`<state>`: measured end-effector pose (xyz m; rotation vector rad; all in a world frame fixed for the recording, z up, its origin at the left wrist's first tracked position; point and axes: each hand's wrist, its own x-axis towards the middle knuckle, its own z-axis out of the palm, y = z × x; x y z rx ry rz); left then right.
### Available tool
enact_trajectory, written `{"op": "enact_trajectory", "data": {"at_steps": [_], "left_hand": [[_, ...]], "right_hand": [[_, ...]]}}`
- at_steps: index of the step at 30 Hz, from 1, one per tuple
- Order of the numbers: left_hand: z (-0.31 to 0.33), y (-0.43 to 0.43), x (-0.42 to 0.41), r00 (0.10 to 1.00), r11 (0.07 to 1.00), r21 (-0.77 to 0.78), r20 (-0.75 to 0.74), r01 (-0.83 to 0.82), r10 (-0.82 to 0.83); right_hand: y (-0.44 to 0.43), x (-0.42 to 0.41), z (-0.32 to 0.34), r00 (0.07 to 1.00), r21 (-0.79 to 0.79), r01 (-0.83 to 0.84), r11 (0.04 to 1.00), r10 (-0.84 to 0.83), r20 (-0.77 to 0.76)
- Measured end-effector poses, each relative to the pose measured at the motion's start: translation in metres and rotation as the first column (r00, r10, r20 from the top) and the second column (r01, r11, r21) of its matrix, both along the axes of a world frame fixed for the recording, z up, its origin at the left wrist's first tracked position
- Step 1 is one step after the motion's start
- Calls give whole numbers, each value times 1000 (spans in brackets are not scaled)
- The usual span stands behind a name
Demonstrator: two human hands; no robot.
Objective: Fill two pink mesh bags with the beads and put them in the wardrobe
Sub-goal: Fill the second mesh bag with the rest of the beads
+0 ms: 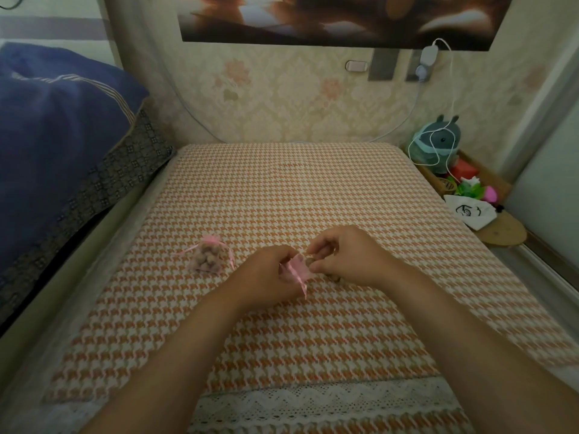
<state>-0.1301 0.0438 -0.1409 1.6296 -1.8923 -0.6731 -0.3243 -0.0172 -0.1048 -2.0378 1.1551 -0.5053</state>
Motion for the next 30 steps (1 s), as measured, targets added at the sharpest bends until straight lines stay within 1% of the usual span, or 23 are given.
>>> {"op": "enact_trajectory", "data": {"at_steps": [2,5,9,11,13,14,16,17,19,20,23,27,30], "left_hand": [[-2,-1,0,1000,1000,-6,0,7,-7],[-2,0,0,1000,1000,-10,11,4,-4],[1,1,2,1000,1000,7,29,-5,5],[3,1,2,999,1000,16,51,-3,3],[5,0,3,998,998,69,62,-4,0],[6,1,5,998,994,112,64,-7,0],[9,3,10,995,985,173,103,-7,-11],[11,4,13,991,985,171,133,-4,-19],[14,6,15,990,990,141,138,-11,-9],[16,6,14,992,993,119,128,-18,2],[14,4,4,989,999,32,150,2,-6],[6,-2,-11,957,993,75,271,86,-104],[5,-4,-13,939,993,60,321,106,-120]], "right_hand": [[2,4,-1,1000,14,-18,1000,17,25],[4,8,2,996,103,-79,992,75,41],[4,6,4,996,185,-84,979,83,11],[7,4,7,991,256,-126,959,131,-5],[8,2,10,989,287,-138,948,147,-11],[5,1,9,993,275,-110,955,114,-1],[-4,-2,5,999,224,12,975,-23,46],[-9,-5,2,996,155,75,985,-82,39],[-17,-11,-4,989,-44,130,991,-132,-64],[-18,-13,-6,984,-97,121,988,-133,-121],[-15,-13,-8,966,-118,61,991,-88,-242],[-14,-7,-10,904,-204,-52,978,-41,-426],[-17,-2,-15,867,-212,-69,975,-47,-496]]}}
